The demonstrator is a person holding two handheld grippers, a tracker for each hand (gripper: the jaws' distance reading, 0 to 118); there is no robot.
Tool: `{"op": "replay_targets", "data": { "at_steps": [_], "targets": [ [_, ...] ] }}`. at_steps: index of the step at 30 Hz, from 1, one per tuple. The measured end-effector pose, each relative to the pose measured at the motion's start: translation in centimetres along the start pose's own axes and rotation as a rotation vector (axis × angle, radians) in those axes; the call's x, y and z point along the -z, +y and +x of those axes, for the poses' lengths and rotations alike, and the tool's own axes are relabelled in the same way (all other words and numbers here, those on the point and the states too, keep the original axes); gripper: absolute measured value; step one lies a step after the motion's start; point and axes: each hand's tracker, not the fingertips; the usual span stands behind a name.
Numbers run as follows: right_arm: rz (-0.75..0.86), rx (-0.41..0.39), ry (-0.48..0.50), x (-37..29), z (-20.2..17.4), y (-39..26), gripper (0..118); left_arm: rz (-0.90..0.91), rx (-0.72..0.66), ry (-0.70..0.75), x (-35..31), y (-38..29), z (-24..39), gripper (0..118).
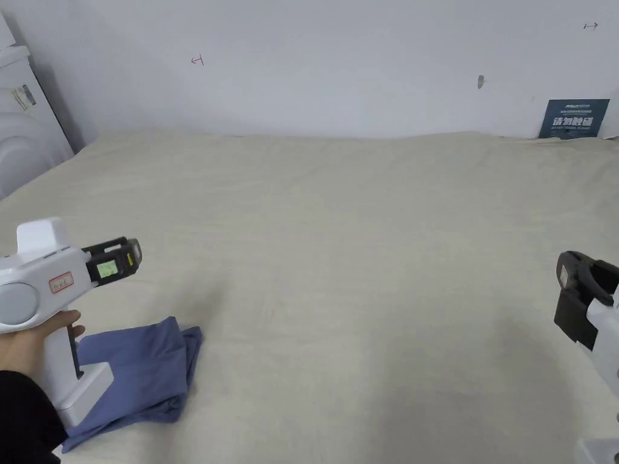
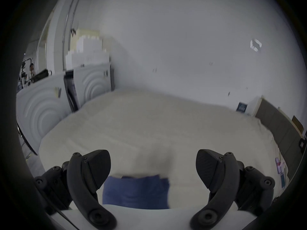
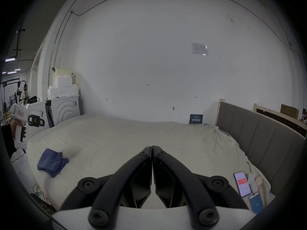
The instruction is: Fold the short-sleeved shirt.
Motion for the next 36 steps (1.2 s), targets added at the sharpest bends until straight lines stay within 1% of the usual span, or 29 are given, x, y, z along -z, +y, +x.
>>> {"op": "replay_targets", "data": {
  "at_steps": [4,9,11,15,16,18,19,22,25,28,36],
  "targets": [
    [0.044,-0.022,-0.036,-1.0,0.7,1.6,0,0.154,0.051,0.007,-4.4,1.3,5.4,107],
    [0.095,-0.021,-0.062,-2.0,1.6,2.8,0,0.315,0.175,0.023,-8.4,1.1,11.8,107],
    [0.112,-0.02,-0.074,-2.2,1.8,3.1,0,0.366,0.173,0.017,-9.5,0.4,14.0,107],
    [0.131,-0.011,-0.093,-2.4,2.5,2.9,0,0.43,0.135,-0.022,-10.2,-1.5,17.1,102],
    [0.137,-0.007,-0.095,-2.3,2.9,2.6,0,0.445,0.123,-0.032,-10.5,-2.0,17.9,94],
    [0.142,-0.005,-0.106,-2.3,3.1,2.5,0,0.462,0.126,-0.05,-10.8,-3.0,19.1,74],
    [0.146,-0.003,-0.109,-2.3,3.3,2.4,0,0.47,0.126,-0.057,-10.9,-3.5,19.8,59],
    [0.156,0.0,-0.122,-2.3,3.7,2.0,0,0.482,0.128,-0.095,-11.0,-5.1,21.2,47],
    [0.162,0.002,-0.131,-2.4,3.9,1.6,0,0.472,0.137,-0.121,-10.7,-6.5,22.3,16],
    [0.167,0.006,-0.142,-2.6,3.9,1.3,0,0.447,0.133,-0.163,-10.4,-7.7,23.0,0],
    [0.161,0.015,-0.149,-3.1,3.6,0.8,0,0.436,0.148,-0.186,-10.6,-8.3,24.2,0]
  ]
}}
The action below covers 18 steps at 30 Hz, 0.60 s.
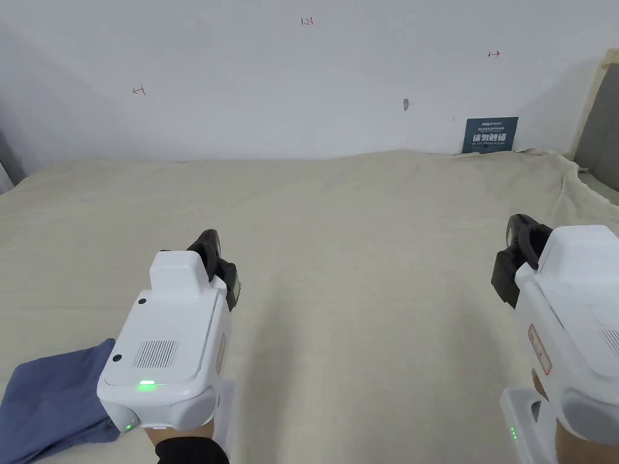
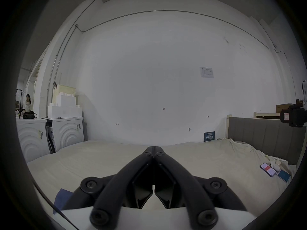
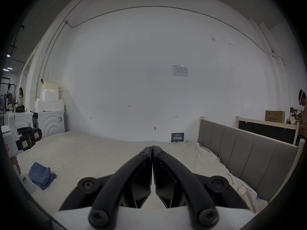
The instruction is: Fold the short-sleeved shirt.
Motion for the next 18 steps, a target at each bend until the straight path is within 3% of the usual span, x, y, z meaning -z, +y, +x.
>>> {"op": "replay_targets", "data": {
  "at_steps": [18],
  "targets": [
    [-0.013,0.004,0.008,-0.91,-0.43,-0.03,0,-0.003,0.011,-0.015,-0.41,0.19,-0.01,0]
  ]
}}
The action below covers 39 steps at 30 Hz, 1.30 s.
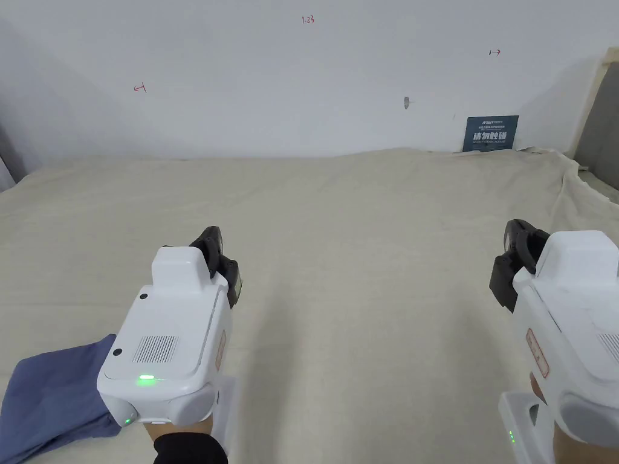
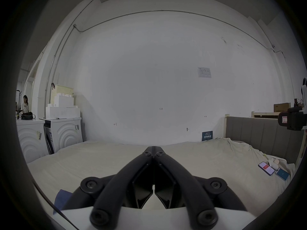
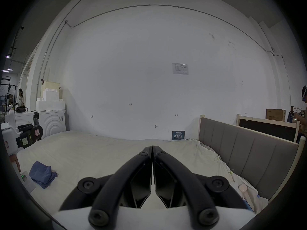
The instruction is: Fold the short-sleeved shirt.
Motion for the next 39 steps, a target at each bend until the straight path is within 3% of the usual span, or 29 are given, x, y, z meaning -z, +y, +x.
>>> {"op": "replay_targets", "data": {
  "at_steps": [39],
  "targets": [
    [-0.008,-0.004,0.008,0.32,0.88,-0.48,0,-0.008,0.008,-0.008,-0.03,-0.01,-0.39,0]
  ]
}}
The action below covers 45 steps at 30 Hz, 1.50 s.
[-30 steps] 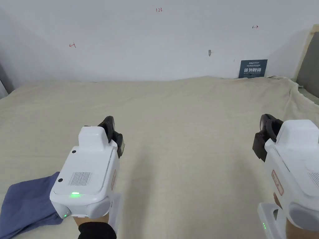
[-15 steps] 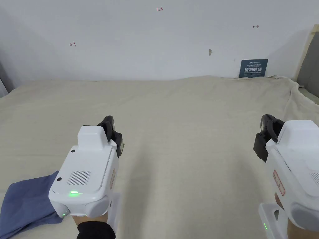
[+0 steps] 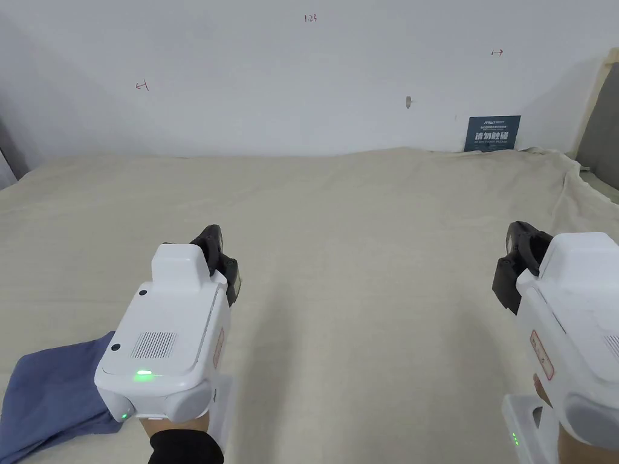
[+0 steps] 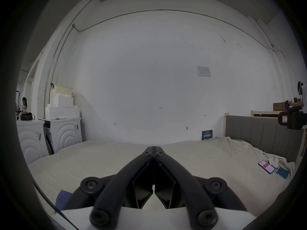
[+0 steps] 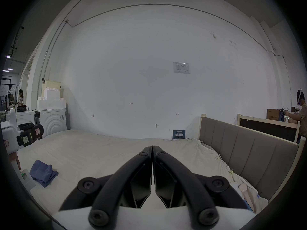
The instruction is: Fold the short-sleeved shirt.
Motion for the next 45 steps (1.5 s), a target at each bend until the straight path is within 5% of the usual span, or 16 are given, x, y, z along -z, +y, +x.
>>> {"op": "replay_targets", "data": {
  "at_steps": [21,23,24,25,26,29,31,45],
  "targets": [
    [-0.005,0.0,0.005,-0.5,-0.3,0.3,0,0.007,-0.037,0.016,-0.2,0.0,-0.4,4],
    [-0.003,-0.004,-0.001,-0.6,-0.5,0.3,10,0.008,-0.053,0.025,-0.2,0.0,-0.7,22],
    [-0.006,-0.005,-0.002,-0.7,-0.5,0.4,24,0.017,-0.062,0.026,-0.2,-0.1,-0.8,39],
    [-0.011,0.001,0.008,-0.7,-0.5,0.4,50,0.02,-0.065,0.03,-0.3,-0.1,-0.8,67],
    [-0.012,0.002,0.008,-0.6,-0.5,0.4,73,0.021,-0.067,0.035,-0.3,-0.1,-0.9,82],
    [-0.005,0.008,0.006,-0.6,-0.5,0.4,111,0.023,-0.064,0.041,-0.4,-0.1,-1.0,117],
    [-0.001,0.015,0.009,-0.7,-0.5,0.4,118,0.029,-0.066,0.034,-0.6,0.0,-1.1,118],
    [0.013,0.027,0.005,-0.6,-0.4,0.5,118,0.042,-0.051,0.048,-1.0,0.3,-1.1,118]
  ]
}}
